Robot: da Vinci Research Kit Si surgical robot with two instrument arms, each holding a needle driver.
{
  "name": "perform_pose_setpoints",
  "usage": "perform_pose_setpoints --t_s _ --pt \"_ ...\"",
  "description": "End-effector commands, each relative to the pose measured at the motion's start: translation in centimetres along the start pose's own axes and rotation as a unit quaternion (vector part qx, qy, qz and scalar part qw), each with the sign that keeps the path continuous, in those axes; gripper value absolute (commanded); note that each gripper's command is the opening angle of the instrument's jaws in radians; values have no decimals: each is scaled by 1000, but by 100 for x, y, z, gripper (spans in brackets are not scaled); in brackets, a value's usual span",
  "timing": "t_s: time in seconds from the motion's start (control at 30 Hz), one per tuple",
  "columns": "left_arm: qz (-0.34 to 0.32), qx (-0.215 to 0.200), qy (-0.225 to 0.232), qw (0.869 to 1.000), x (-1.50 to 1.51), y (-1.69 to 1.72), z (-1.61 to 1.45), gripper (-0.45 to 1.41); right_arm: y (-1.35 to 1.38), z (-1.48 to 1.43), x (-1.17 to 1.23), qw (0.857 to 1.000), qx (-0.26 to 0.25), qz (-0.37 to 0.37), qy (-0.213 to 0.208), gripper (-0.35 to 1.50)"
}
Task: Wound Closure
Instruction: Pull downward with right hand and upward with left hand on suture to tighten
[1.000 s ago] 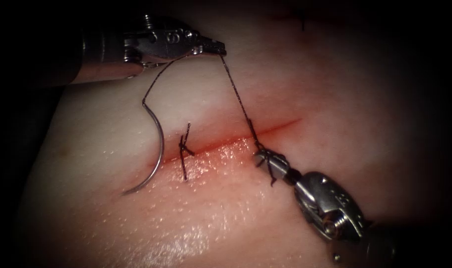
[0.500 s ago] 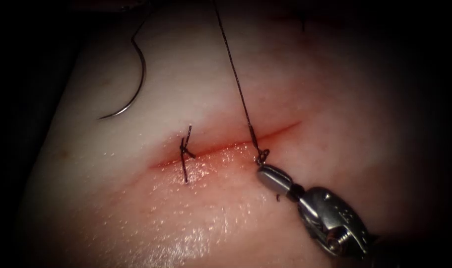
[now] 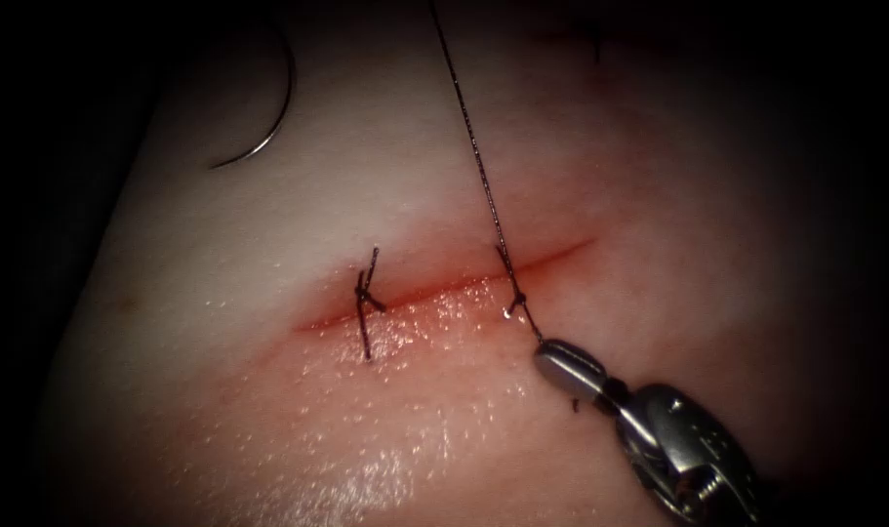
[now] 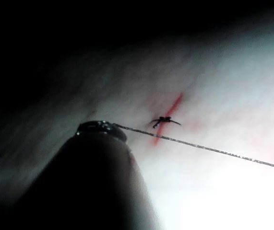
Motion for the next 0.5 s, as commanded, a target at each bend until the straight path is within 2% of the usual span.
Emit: perform_pose_setpoints --t_s 0.03,0.2,0.37,0.5 --pt "1 6 3 1000 6 -8 8 -45 -4 -9 -16 1000 3 -2 -1 -35" --pt "16 45 -4 999 8 -30 14 -45 -12 -18 -28 1000 20 -16 -9 -35" --pt "73 107 -39 991 4 -59 21 -45 -12 -15 -28 999 23 -25 -11 -35" --pt "100 128 -61 985 -8 -78 28 -45 -16 -12 -31 999 27 -25 -10 -35"
